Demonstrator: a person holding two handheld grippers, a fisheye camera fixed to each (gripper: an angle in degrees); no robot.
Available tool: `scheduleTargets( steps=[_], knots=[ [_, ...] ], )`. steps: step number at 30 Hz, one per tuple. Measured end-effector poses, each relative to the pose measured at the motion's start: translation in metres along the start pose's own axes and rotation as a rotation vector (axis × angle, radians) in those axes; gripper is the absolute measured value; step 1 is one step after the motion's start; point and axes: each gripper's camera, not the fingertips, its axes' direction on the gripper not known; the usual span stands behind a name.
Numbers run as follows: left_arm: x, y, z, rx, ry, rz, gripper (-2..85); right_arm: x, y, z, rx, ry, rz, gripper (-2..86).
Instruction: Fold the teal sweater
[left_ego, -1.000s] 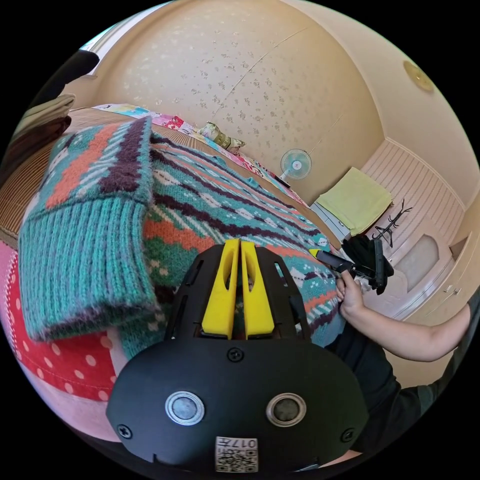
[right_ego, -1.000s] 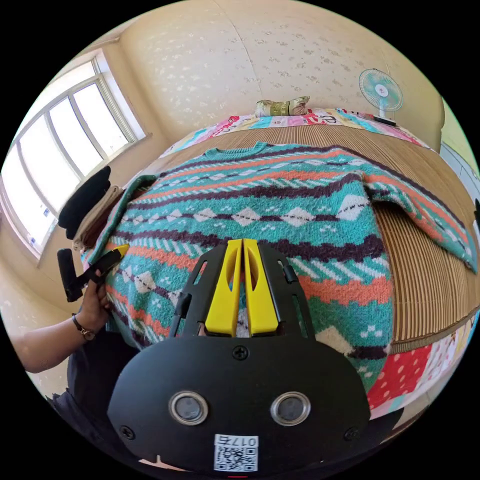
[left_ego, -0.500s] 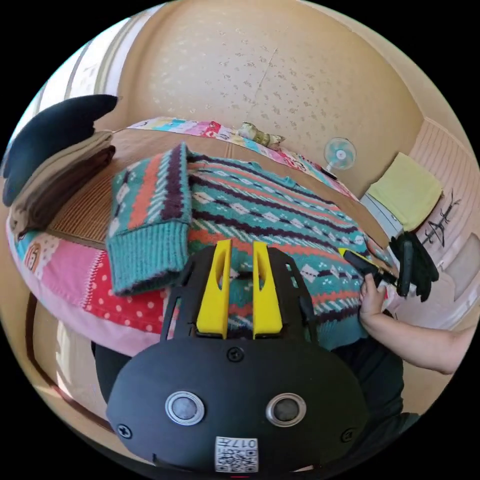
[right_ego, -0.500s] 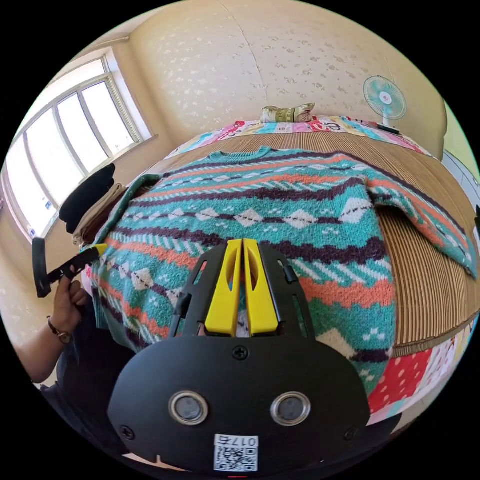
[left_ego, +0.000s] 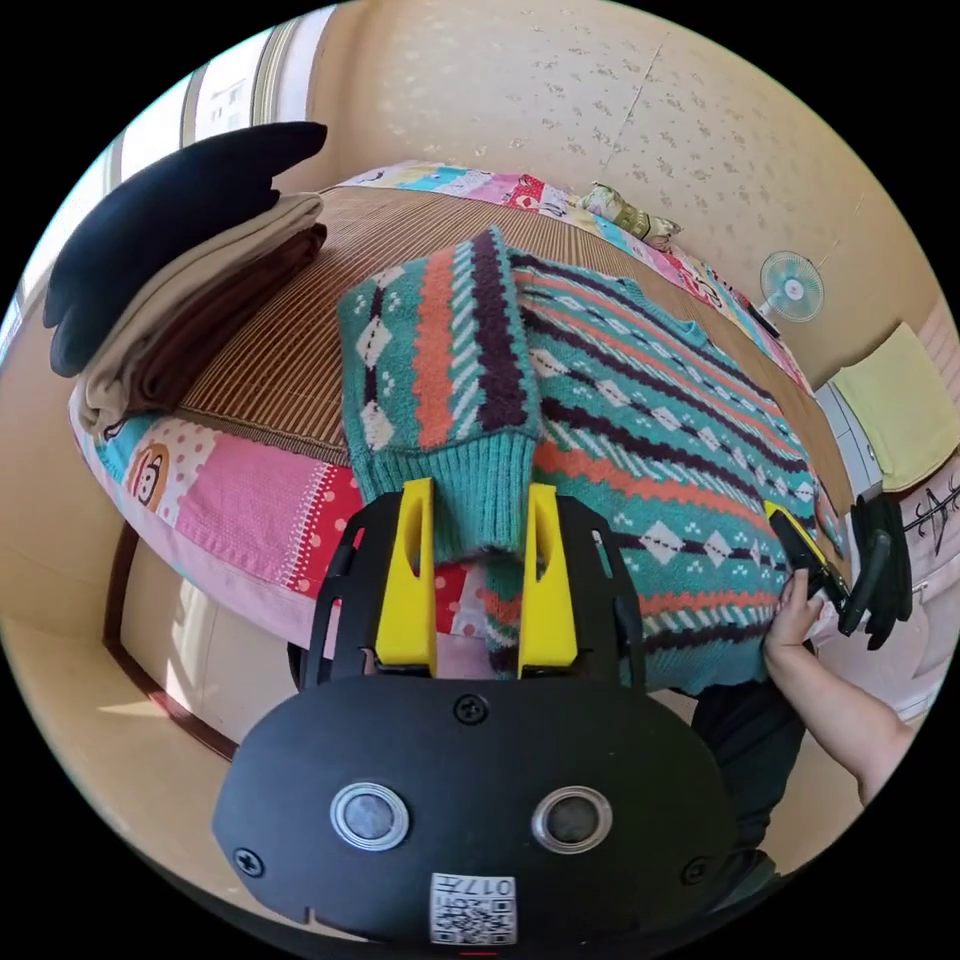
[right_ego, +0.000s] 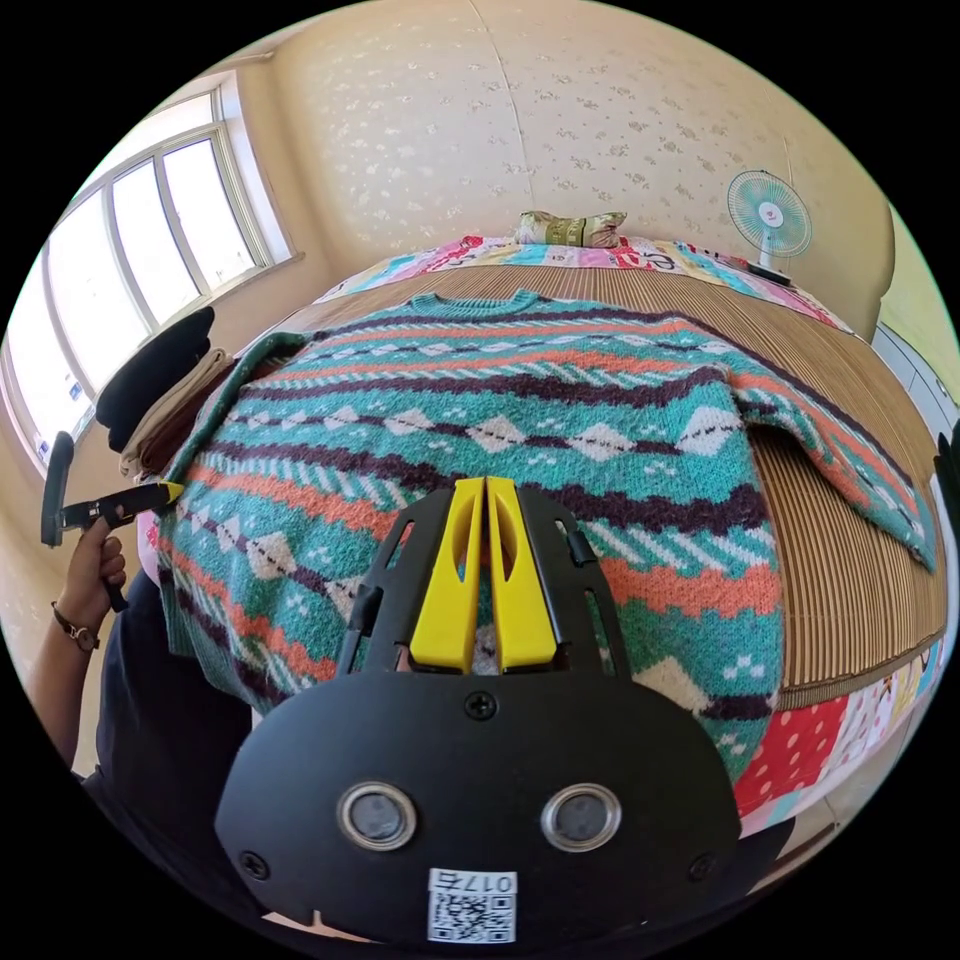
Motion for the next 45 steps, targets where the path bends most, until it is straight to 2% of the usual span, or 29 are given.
scheduleTargets(
  steps=[4,8,12,15,22,26,31,32,33,35,39,41,45],
  knots=[
    [-0.028,-0.001,-0.026,0.033,0.147,-0.102,4.8,0.002,0.002,0.001,-0.011,0.000,0.002,0.4],
    [-0.050,-0.005,-0.075,0.181,0.343,-0.214,4.1,0.005,0.003,0.002,-0.019,-0.008,0.007,0.4],
    [-0.031,-0.034,-0.108,0.273,0.528,-0.208,4.1,0.002,0.006,0.002,-0.021,0.007,0.000,0.4],
    [0.018,-0.079,-0.121,0.275,0.650,-0.117,4.1,0.001,0.008,0.002,-0.018,0.007,-0.001,0.4],
    [0.208,-0.173,-0.115,0.272,0.866,0.187,4.6,-0.003,0.013,0.000,-0.006,0.018,-0.008,0.4],
    [0.306,-0.206,-0.075,0.199,0.824,0.303,9.6,-0.006,0.014,-0.001,-0.001,0.017,-0.010,0.4],
    [0.352,-0.191,-0.026,0.136,0.867,0.499,10.0,-0.010,0.016,-0.002,0.004,0.020,-0.013,0.4],
    [0.351,-0.177,-0.019,0.129,0.826,0.540,10.0,-0.011,0.016,-0.002,0.004,0.021,-0.014,0.4],
    [0.349,-0.168,-0.015,0.126,0.788,0.553,10.0,-0.012,0.016,-0.002,0.004,0.026,-0.017,0.4],
    [0.330,-0.132,0.003,0.104,0.602,0.574,9.9,-0.015,0.016,-0.002,0.006,0.035,-0.022,0.4],
    [0.269,-0.085,0.023,0.098,0.403,0.515,10.0,-0.024,0.016,-0.003,0.004,0.063,-0.034,0.5],
    [0.220,-0.067,0.028,0.121,0.269,0.415,9.9,-0.027,0.015,-0.003,0.002,0.072,-0.038,0.5],
    [0.161,-0.074,0.021,0.174,0.161,0.263,10.5,-0.032,0.014,-0.005,0.001,0.081,-0.042,0.5]
  ],
)
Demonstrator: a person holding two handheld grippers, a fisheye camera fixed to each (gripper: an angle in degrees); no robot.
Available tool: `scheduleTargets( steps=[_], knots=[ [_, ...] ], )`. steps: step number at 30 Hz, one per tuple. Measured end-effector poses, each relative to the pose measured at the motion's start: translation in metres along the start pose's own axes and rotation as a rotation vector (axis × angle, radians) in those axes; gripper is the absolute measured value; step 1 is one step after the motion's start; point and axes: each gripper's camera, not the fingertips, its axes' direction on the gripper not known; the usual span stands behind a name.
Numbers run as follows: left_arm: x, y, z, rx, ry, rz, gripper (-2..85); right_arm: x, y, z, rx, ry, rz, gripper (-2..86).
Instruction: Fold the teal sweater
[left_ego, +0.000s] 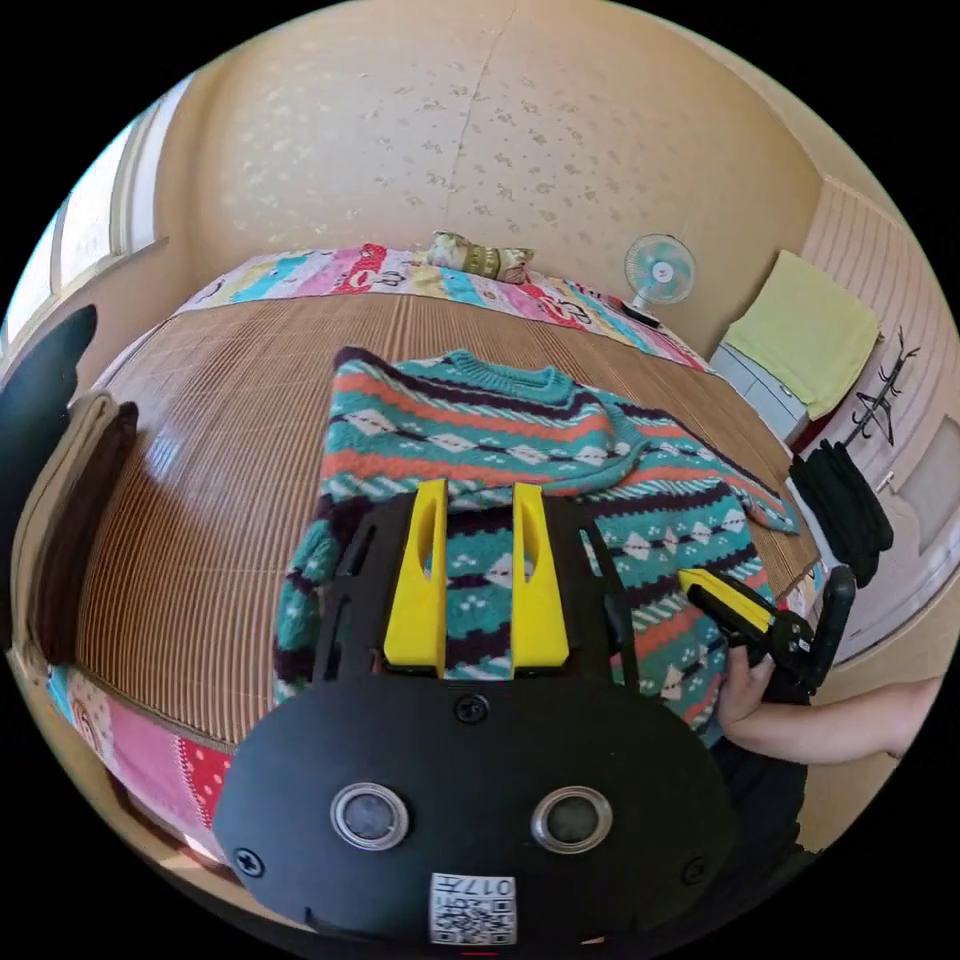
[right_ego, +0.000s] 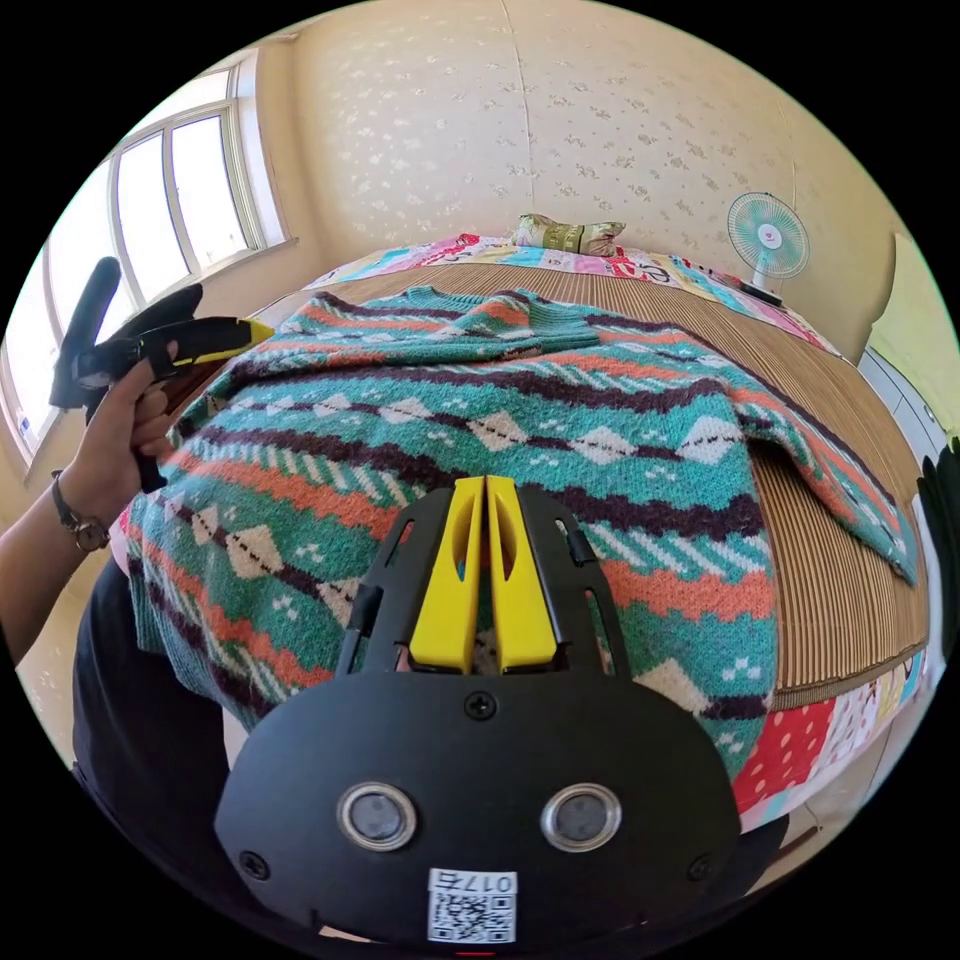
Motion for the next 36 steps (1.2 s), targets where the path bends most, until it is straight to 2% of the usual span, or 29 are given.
scheduleTargets(
  steps=[3,6,10,13,15,18,20,22,26,30,33,35,36],
  knots=[
    [-0.029,-0.021,-0.003,0.022,-0.149,-0.081,13.7,-0.002,-0.002,-0.003,-0.001,0.004,-0.001,0.5],
    [-0.048,-0.047,0.017,0.002,-0.147,-0.086,14.0,-0.004,-0.004,-0.005,-0.001,0.005,-0.001,0.5],
    [-0.069,-0.053,0.080,-0.145,-0.070,-0.058,0.6,-0.005,-0.007,-0.010,-0.002,0.006,-0.001,0.5],
    [-0.087,-0.050,0.081,-0.116,-0.014,-0.108,-0.6,-0.006,-0.010,-0.013,-0.001,0.007,-0.002,0.6],
    [-0.093,-0.044,0.072,-0.053,-0.059,-0.134,-0.8,-0.006,-0.012,-0.016,-0.001,0.008,-0.003,0.6],
    [-0.120,-0.029,0.062,0.027,-0.168,-0.334,-0.9,-0.005,-0.015,-0.020,-0.001,0.011,-0.004,0.6],
    [-0.157,-0.015,0.064,0.033,-0.102,-0.524,-0.9,-0.005,-0.018,-0.022,0.000,0.010,-0.004,0.6],
    [-0.167,-0.009,0.061,0.059,-0.042,-0.550,-0.8,-0.003,-0.021,-0.026,0.000,0.011,-0.004,0.6],
    [-0.131,-0.002,0.034,0.134,-0.009,-0.355,0.3,0.000,-0.027,-0.032,0.001,0.011,-0.003,0.6],
    [-0.088,0.027,0.023,0.099,0.169,-0.179,8.0,0.004,-0.034,-0.039,0.001,0.013,-0.004,0.5],
    [-0.057,0.059,0.030,0.048,0.111,-0.083,8.8,0.008,-0.041,-0.044,0.001,0.018,-0.006,0.6],
    [-0.038,0.073,0.061,-0.058,0.073,0.010,6.3,0.010,-0.045,-0.048,0.001,0.024,-0.009,0.6],
    [-0.037,0.073,0.061,-0.053,0.066,0.008,5.9,0.010,-0.048,-0.050,-0.001,0.032,-0.012,0.6]
  ],
)
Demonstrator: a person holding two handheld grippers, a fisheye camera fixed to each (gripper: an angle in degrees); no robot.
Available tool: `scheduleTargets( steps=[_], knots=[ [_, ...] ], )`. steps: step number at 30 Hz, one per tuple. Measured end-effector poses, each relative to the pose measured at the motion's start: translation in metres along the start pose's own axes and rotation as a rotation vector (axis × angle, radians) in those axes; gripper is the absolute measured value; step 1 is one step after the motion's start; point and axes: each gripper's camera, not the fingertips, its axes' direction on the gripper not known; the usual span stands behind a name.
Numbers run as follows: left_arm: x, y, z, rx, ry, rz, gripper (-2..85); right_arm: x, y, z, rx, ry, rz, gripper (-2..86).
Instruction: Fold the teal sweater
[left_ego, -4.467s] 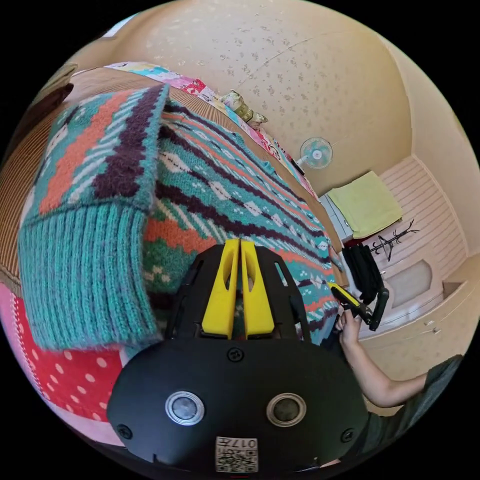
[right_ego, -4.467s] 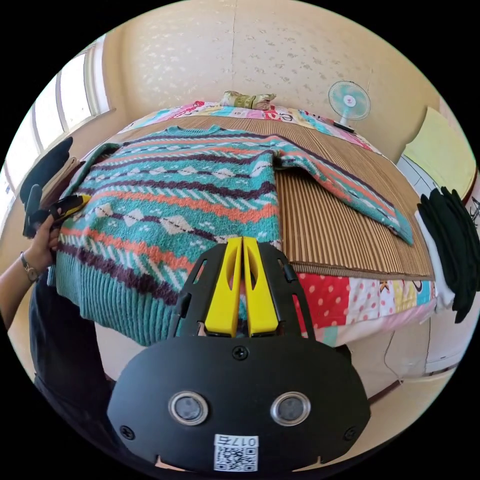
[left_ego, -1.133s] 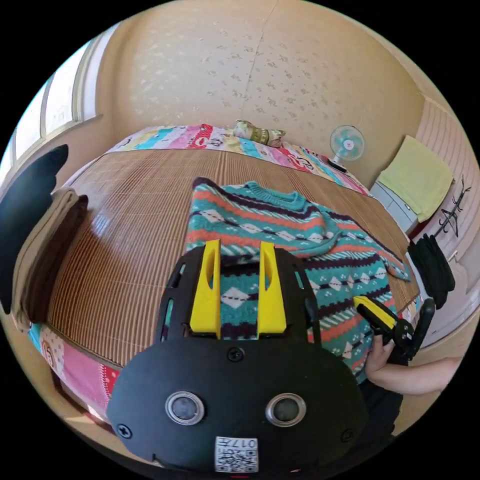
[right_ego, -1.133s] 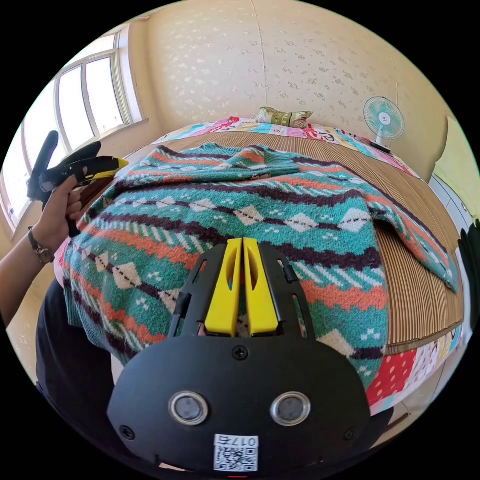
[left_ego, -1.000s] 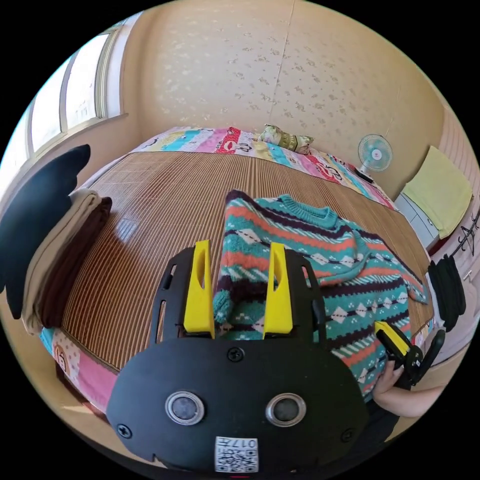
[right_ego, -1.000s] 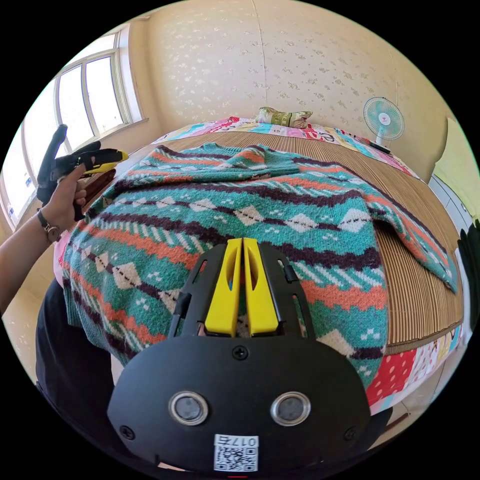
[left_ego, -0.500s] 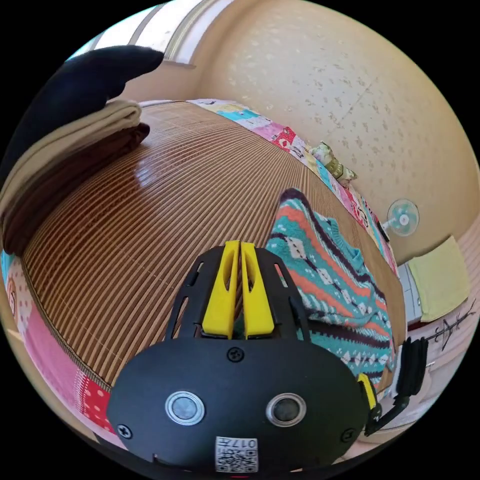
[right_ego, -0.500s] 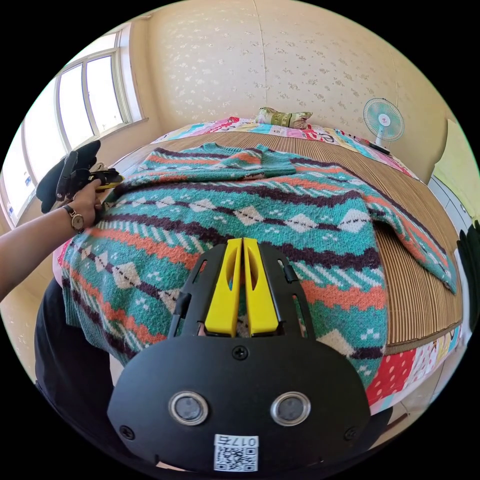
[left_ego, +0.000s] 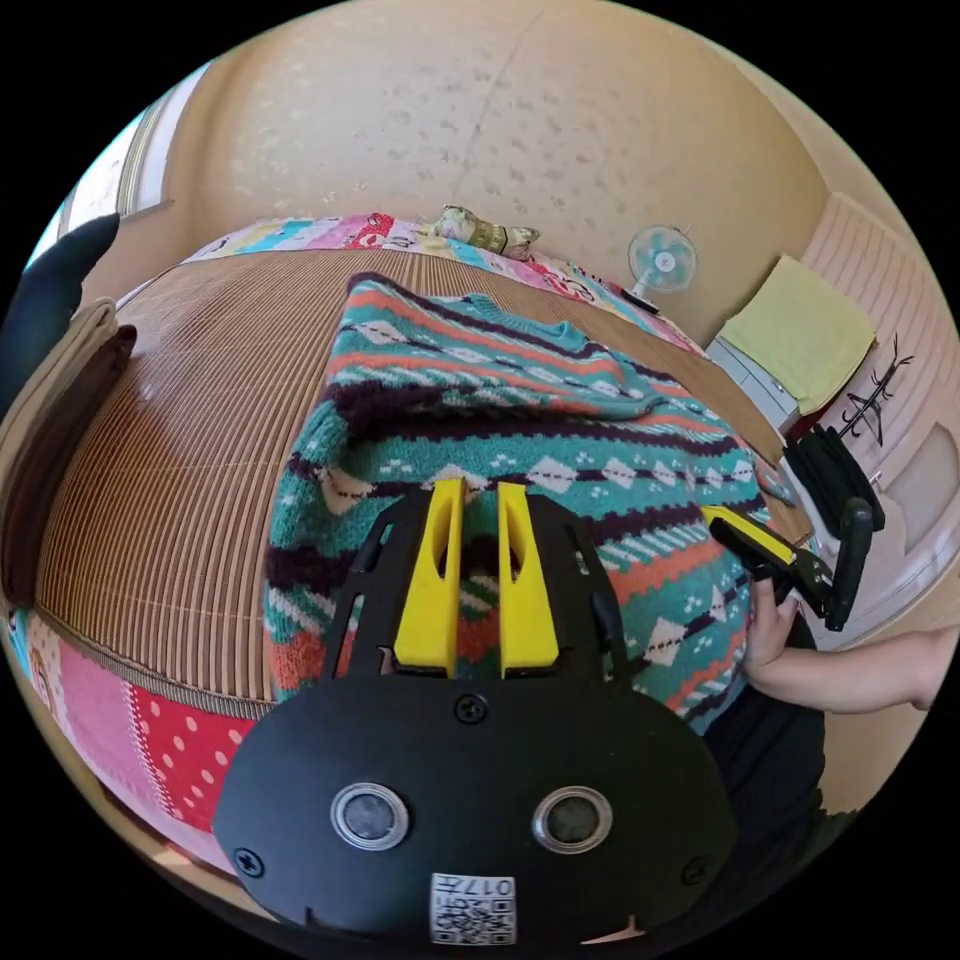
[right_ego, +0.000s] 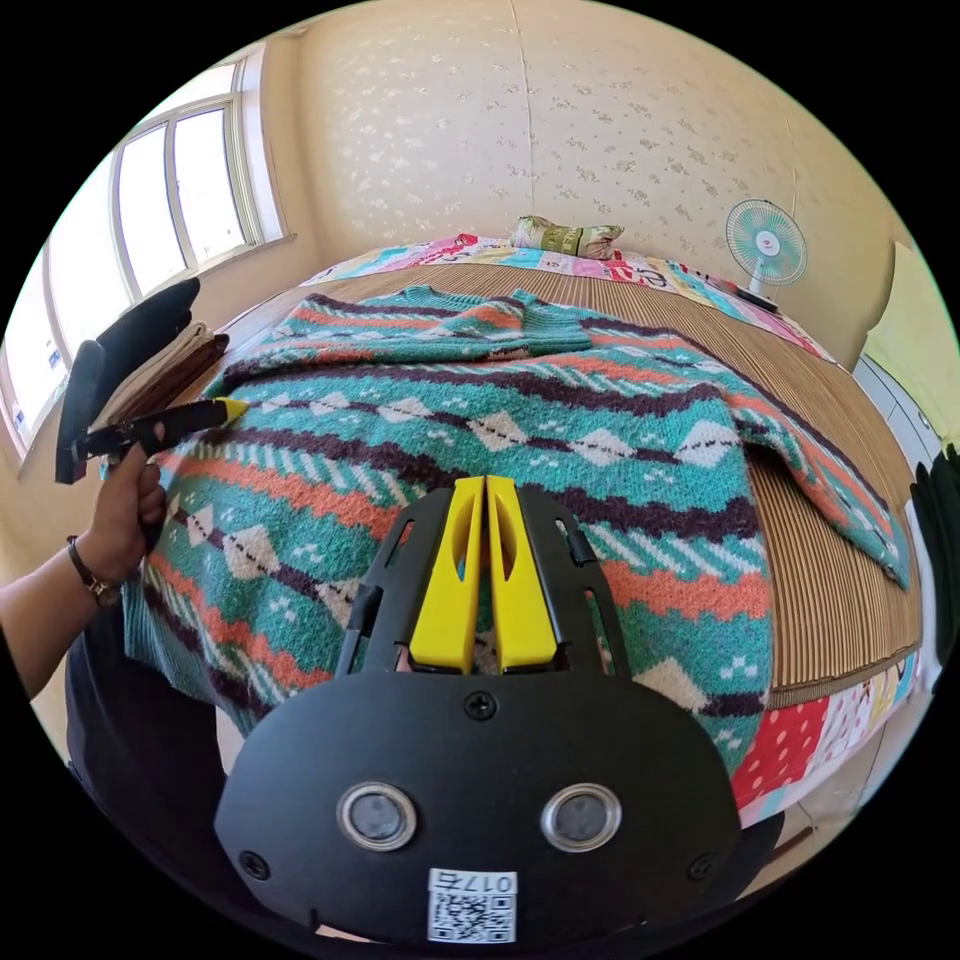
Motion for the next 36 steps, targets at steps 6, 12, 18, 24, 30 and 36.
scheduleTargets(
  steps=[6,12,18,24,30,36],
  knots=[
    [0.001,0.006,0.013,0.007,-0.019,-0.004,4.9,0.007,-0.015,-0.014,0.003,0.042,-0.016,0.5],
    [0.035,0.013,0.031,0.004,-0.196,0.085,4.9,0.049,-0.042,-0.028,-0.055,-0.091,0.049,0.5],
    [0.033,0.016,0.045,-0.004,-0.181,0.077,4.9,0.136,-0.058,-0.062,-0.153,-0.324,0.210,0.9],
    [0.048,0.020,0.060,-0.006,-0.254,0.116,4.9,0.296,-0.016,-0.144,0.100,-0.184,0.757,3.2],
    [0.054,0.023,0.072,-0.010,-0.272,0.126,4.9,0.413,-0.012,-0.158,0.076,-0.145,0.996,11.6],
    [0.062,0.025,0.083,-0.014,-0.305,0.146,4.8,0.463,-0.025,-0.143,0.060,-0.155,1.095,9.0]
  ],
)
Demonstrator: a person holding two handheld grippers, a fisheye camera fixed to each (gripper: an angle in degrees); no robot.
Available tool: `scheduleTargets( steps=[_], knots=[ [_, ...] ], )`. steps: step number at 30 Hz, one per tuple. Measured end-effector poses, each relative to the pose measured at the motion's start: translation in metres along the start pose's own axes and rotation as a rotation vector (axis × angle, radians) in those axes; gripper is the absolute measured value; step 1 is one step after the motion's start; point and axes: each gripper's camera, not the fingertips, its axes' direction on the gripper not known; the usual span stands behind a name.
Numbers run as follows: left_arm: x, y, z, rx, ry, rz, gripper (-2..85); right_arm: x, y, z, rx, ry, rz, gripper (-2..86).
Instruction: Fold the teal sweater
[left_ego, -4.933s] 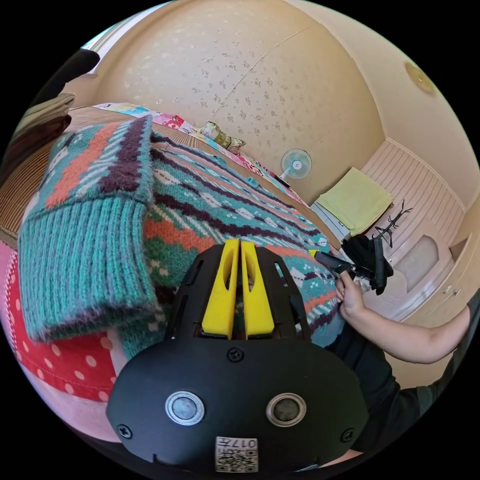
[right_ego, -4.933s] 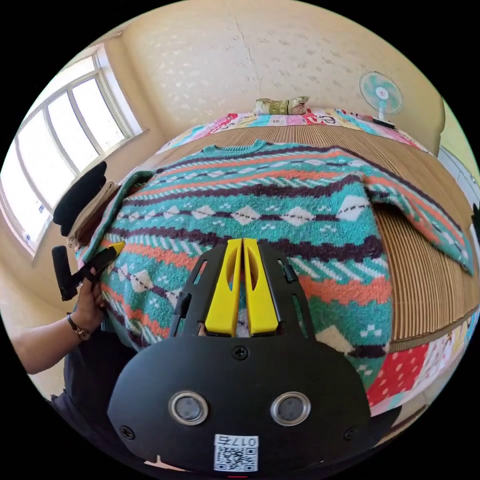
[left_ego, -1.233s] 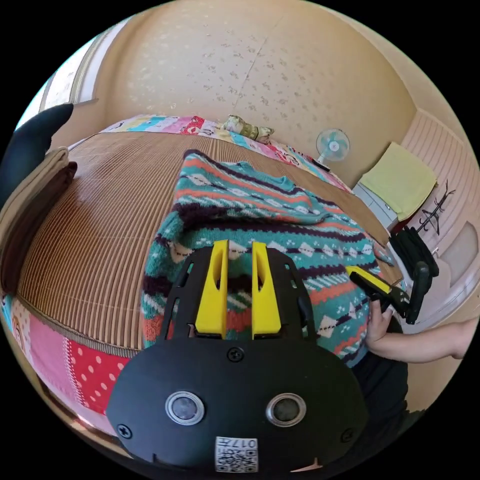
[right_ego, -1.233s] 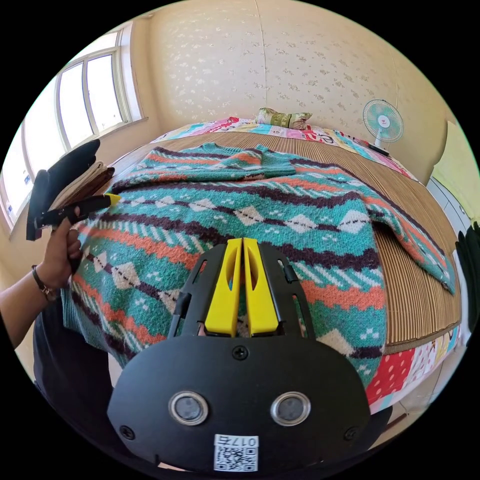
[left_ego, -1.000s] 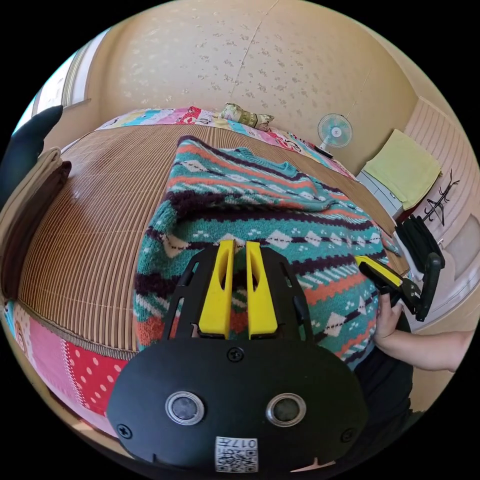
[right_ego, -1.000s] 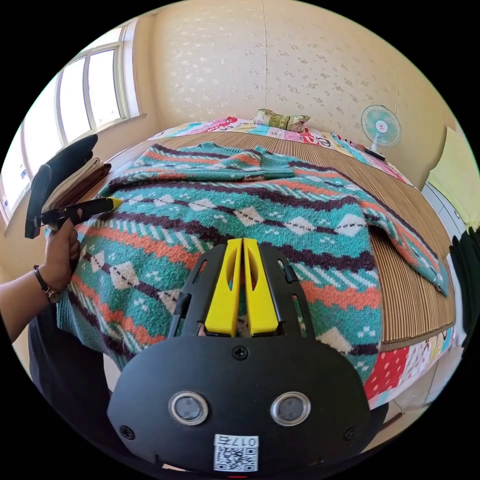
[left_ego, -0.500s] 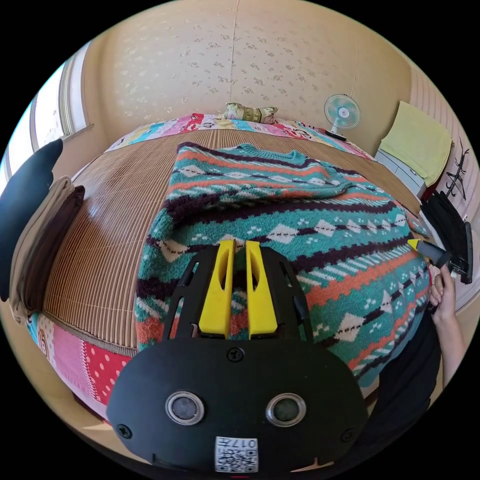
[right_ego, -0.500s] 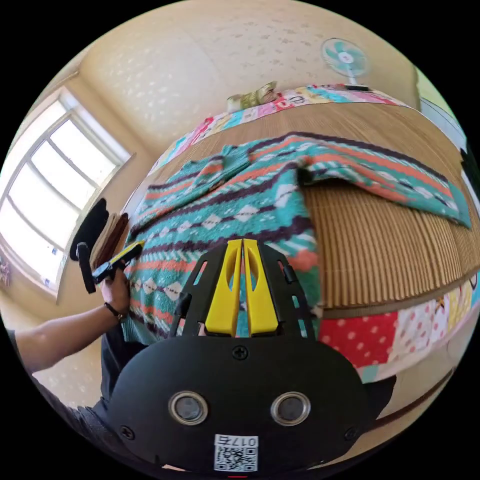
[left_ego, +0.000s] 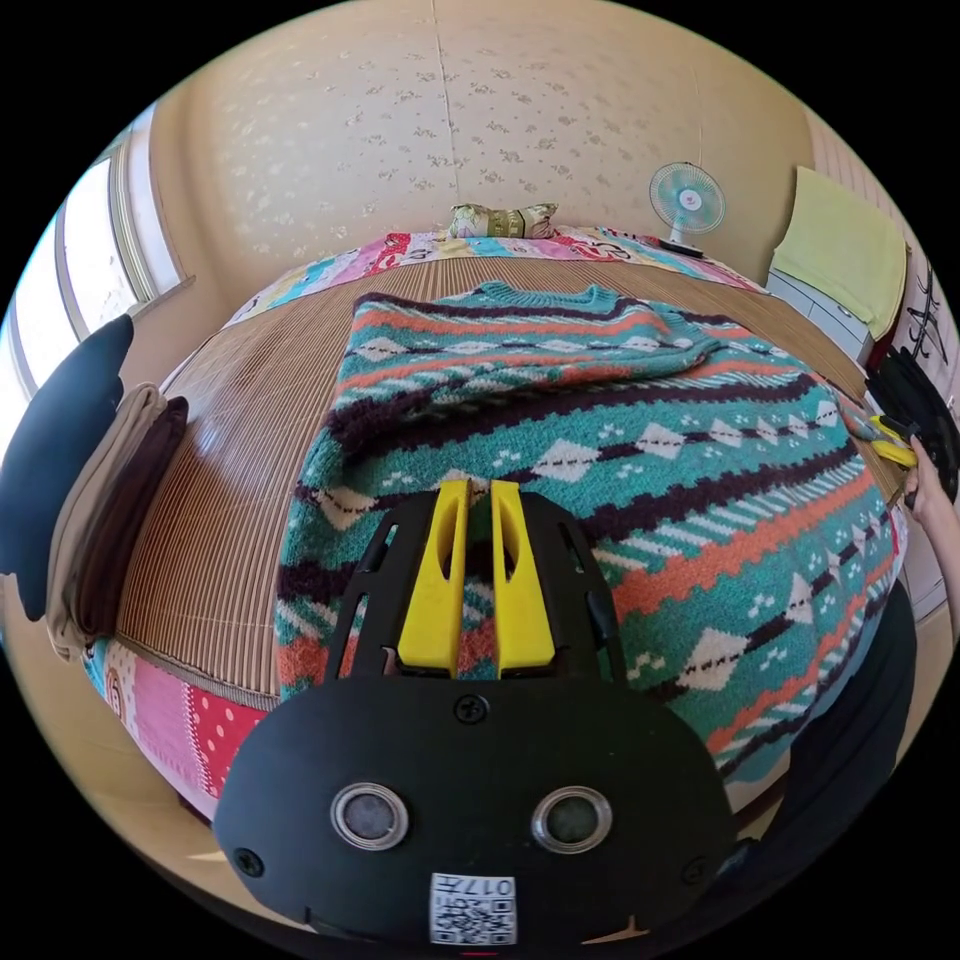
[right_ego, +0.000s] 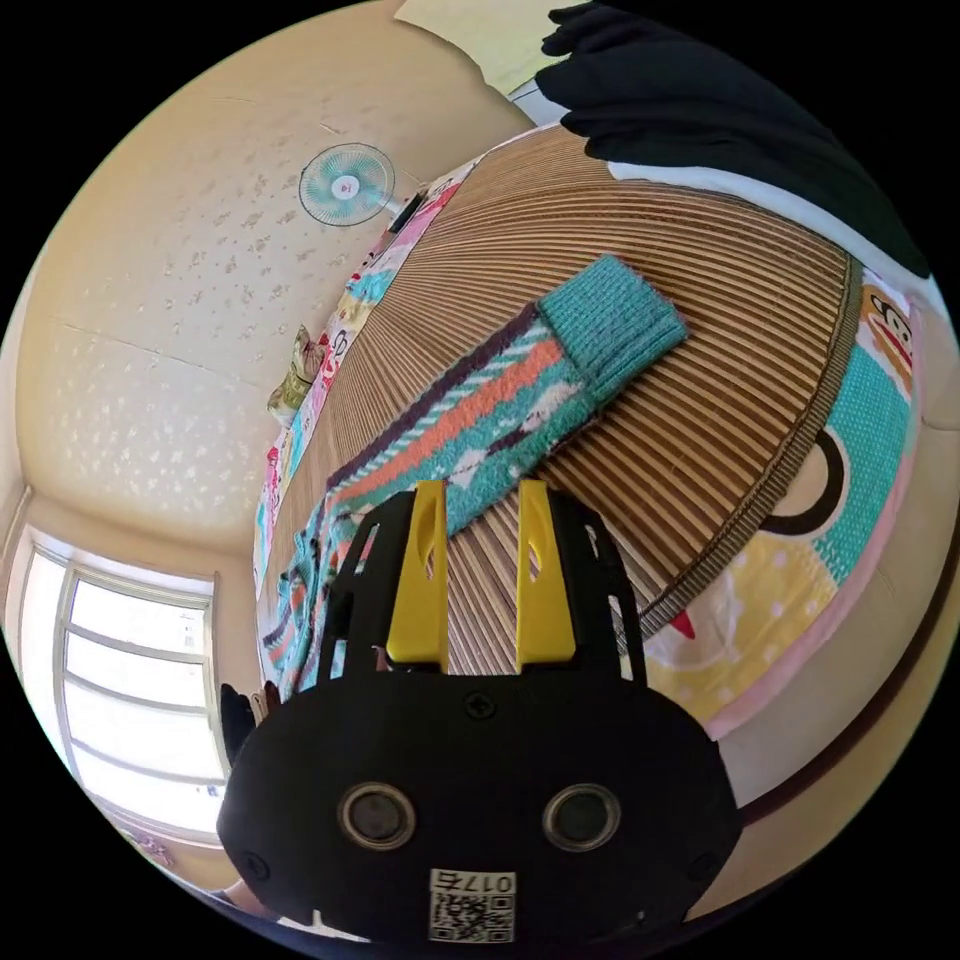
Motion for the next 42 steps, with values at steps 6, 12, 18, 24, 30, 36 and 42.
scheduleTargets(
  steps=[6,12,18,24,30,36,42],
  knots=[
    [0.005,0.000,0.006,0.001,-0.003,0.002,4.8,-0.054,-0.014,-0.010,0.077,-0.121,-0.068,4.1],
    [0.013,-0.001,0.012,0.002,-0.026,0.016,4.8,-0.240,0.056,-0.018,0.109,-0.347,-0.533,3.3],
    [0.016,-0.004,0.014,0.004,-0.022,0.014,4.7,-0.391,0.213,0.043,-0.050,-0.598,-0.877,2.6],
    [0.017,-0.007,0.015,0.007,-0.009,0.007,4.7,-0.405,0.367,0.197,-0.472,-0.350,-1.005,1.5],
    [0.020,-0.012,0.015,0.010,-0.010,0.008,4.8,-0.334,0.405,0.200,-0.404,-0.201,-0.927,0.6],
    [0.022,-0.020,0.012,0.010,-0.008,0.007,4.8,-0.280,0.389,0.172,-0.154,0.218,-0.948,0.4],
    [0.024,-0.029,0.008,0.010,-0.008,0.006,4.7,-0.249,0.345,0.192,-0.238,0.239,-0.835,0.4]
  ],
)
